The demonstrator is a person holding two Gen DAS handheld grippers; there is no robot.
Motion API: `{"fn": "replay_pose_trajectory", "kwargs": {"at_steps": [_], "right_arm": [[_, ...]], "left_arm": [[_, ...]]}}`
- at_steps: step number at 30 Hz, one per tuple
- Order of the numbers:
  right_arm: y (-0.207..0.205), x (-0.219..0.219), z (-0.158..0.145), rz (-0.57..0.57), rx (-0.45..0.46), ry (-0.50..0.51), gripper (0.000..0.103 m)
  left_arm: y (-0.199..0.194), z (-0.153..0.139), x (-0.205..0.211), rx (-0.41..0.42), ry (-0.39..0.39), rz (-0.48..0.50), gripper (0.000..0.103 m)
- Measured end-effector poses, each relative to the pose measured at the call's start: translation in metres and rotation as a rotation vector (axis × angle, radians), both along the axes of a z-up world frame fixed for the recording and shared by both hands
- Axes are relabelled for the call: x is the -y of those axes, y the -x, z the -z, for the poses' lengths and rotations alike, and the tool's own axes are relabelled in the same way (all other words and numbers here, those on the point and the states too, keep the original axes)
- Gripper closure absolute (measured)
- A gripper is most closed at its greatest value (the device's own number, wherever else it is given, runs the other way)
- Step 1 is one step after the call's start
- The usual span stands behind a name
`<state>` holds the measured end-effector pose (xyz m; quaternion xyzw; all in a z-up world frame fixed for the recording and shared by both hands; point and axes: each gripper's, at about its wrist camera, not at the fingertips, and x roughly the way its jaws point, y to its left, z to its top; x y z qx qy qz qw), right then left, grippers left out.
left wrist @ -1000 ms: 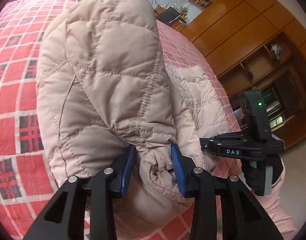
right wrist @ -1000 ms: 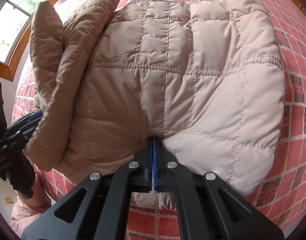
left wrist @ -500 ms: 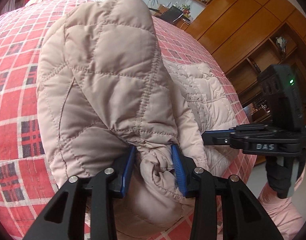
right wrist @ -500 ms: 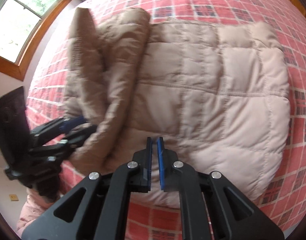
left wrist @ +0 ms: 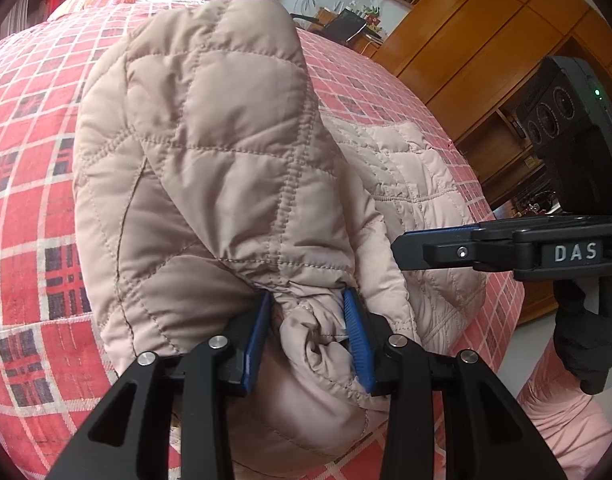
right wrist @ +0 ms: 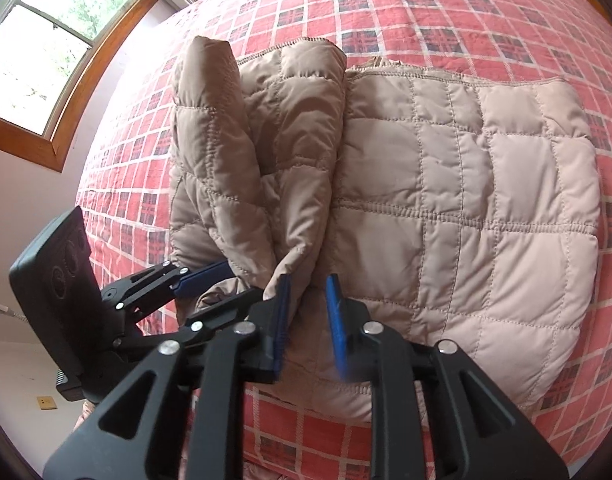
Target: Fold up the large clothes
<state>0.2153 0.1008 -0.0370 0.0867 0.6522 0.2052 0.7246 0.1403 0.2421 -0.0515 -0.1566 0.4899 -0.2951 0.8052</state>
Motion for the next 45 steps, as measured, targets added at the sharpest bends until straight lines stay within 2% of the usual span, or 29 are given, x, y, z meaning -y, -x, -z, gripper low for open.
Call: {"fn": "replay_pose_trajectory", "kwargs": {"at_steps": [2, 5, 10, 14, 19, 23, 27, 29, 32, 37, 41, 45], "right_arm": [[0.001, 0.000, -0.003, 0.006, 0.003, -0.004, 0.051], [0.013, 0.010, 0.004, -0.011, 0.004, 0.002, 0.055], [0.018, -0.006, 0.021, -0.037, 0.001, 0.058, 0.062], [0.020, -0.006, 0.030, -0.045, 0.003, 0.073, 0.073], [0.013, 0.000, 0.042, -0.034, -0.032, 0.048, 0.077], [0.010, -0.001, 0.044, -0.041, -0.035, 0.045, 0.082], [0.008, -0.004, 0.047, -0.042, -0.039, 0.040, 0.085], [0.007, -0.008, 0.048, -0.043, -0.041, 0.046, 0.085], [0.007, -0.012, 0.046, -0.047, -0.038, 0.055, 0.085], [0.003, -0.005, 0.037, -0.015, -0.049, -0.035, 0.080], [-0.002, 0.000, 0.016, 0.008, 0.006, -0.071, 0.056], [-0.007, -0.013, 0.018, -0.008, 0.007, -0.036, 0.057]], "left_arm": [[0.000, 0.000, 0.001, 0.001, -0.002, 0.000, 0.064], [0.000, 0.001, 0.001, 0.000, -0.003, -0.001, 0.064], [0.001, 0.000, 0.001, 0.005, -0.017, -0.007, 0.065], [0.002, -0.002, 0.006, 0.024, -0.039, -0.008, 0.064], [0.005, -0.005, 0.009, 0.042, -0.054, 0.000, 0.063], [0.008, -0.016, -0.009, 0.048, -0.031, -0.024, 0.061], [0.014, -0.028, -0.048, 0.089, 0.006, -0.127, 0.061], [0.010, -0.025, -0.062, 0.082, 0.013, -0.154, 0.062], [-0.001, -0.012, -0.062, 0.048, -0.010, -0.145, 0.064], [-0.006, 0.001, -0.046, 0.055, -0.064, -0.111, 0.058], [-0.003, 0.002, -0.034, 0.083, -0.108, -0.107, 0.058], [-0.001, 0.002, -0.029, 0.090, -0.123, -0.103, 0.058]]}}
